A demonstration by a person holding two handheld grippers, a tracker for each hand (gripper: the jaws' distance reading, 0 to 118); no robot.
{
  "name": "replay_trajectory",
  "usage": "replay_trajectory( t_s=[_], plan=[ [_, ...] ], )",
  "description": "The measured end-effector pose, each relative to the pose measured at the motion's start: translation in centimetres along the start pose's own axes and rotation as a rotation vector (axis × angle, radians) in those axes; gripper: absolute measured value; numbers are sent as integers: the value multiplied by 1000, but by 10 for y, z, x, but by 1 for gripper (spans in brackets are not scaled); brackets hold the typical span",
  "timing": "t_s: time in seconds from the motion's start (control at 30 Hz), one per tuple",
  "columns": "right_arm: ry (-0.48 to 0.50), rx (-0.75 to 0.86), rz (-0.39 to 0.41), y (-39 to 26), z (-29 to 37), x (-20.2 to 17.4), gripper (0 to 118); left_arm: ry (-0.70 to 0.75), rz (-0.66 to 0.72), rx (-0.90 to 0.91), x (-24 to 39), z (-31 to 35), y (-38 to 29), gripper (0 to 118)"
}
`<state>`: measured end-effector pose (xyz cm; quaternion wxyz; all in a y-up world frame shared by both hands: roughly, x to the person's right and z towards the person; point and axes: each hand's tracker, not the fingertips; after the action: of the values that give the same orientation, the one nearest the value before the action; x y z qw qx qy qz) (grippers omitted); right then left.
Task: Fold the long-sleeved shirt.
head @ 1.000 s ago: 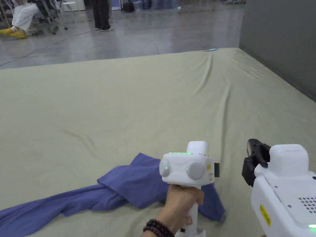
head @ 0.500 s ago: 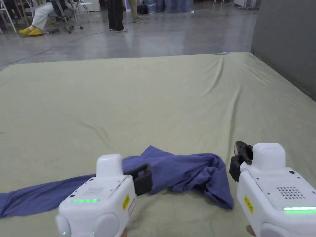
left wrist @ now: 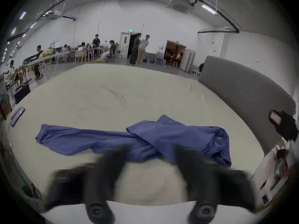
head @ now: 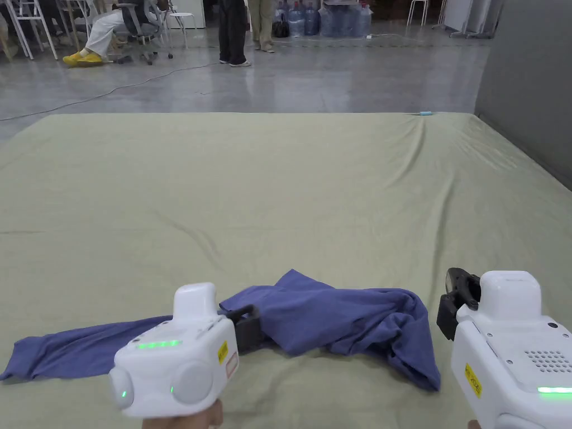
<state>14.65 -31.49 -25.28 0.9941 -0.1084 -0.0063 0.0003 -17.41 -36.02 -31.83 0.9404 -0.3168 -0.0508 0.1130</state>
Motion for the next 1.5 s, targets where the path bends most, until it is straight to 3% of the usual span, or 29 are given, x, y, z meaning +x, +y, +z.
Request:
replay_trajectory(
  t_s=[0.03, 0.07, 0.4, 0.5, 0.53, 0.6, 0.63, 0.7, 0.77, 0.8, 0.83, 0.97, 1.0, 1.03, 1.07, 1.1, 1.2, 1.3, 1.37, 1.5],
  plan=[
    [0, -5, 1, -2, -2, 1, 0, -6, 8, -35, -3, -18, 8, 110],
    [0, -12, 0, -4, -5, 2, 0, -12, -3, -57, -4, -34, 15, 116],
    [-23, -90, -18, -21, -29, 17, 0, 115, -212, -368, -8, -209, 60, 112],
    [-30, -107, -21, -23, -36, 20, 0, 62, -166, -419, -8, -217, 52, 90],
    [-29, -115, -22, -24, -37, 20, 0, 107, -183, -394, -2, -211, 53, 74],
    [-34, -130, -16, -27, -42, 19, 2, 48, -209, -377, 3, -197, 58, 8],
    [-38, -148, -13, -29, -46, 19, 16, -31, -192, -353, 5, -189, 62, 8],
    [-24, -233, -20, -34, -57, 20, 50, -7, -206, -350, 11, -178, 68, 8],
    [13, -369, -28, -45, -77, 23, 57, -12, -269, -315, 17, -167, 72, 8],
    [20, -423, -23, -52, -84, 23, 79, -20, -257, -309, 17, -162, 76, 8],
    [39, -468, -19, -59, -91, 23, 87, -28, -245, -309, 14, -160, 79, 8],
    [19, -579, 44, -91, -121, 16, 86, -70, -195, -283, 10, -145, 91, 8],
    [16, -606, 59, -98, -130, 15, 79, -72, -196, -278, 10, -142, 92, 8],
    [5, -658, 82, -104, -141, 13, 60, -76, -193, -271, 10, -137, 93, 8],
    [8, -700, 92, -107, -148, 11, 25, -80, -192, -263, 10, -132, 95, 8],
    [50, -701, 59, -109, -151, 10, 7, -90, -183, -247, 10, -128, 96, 8],
    [48, -654, 79, -87, -139, 7, 6, -157, -127, -202, 5, -108, 105, 8],
    [85, -517, 36, -47, -131, 11, 6, -176, -111, -107, 3, -84, 126, 8],
    [102, -425, 12, -6, -133, 15, 6, -182, -79, -46, 1, -67, 151, 8],
    [130, -297, 35, 83, -160, 17, 6, -218, -24, 66, -6, -36, 217, 8]
  ],
)
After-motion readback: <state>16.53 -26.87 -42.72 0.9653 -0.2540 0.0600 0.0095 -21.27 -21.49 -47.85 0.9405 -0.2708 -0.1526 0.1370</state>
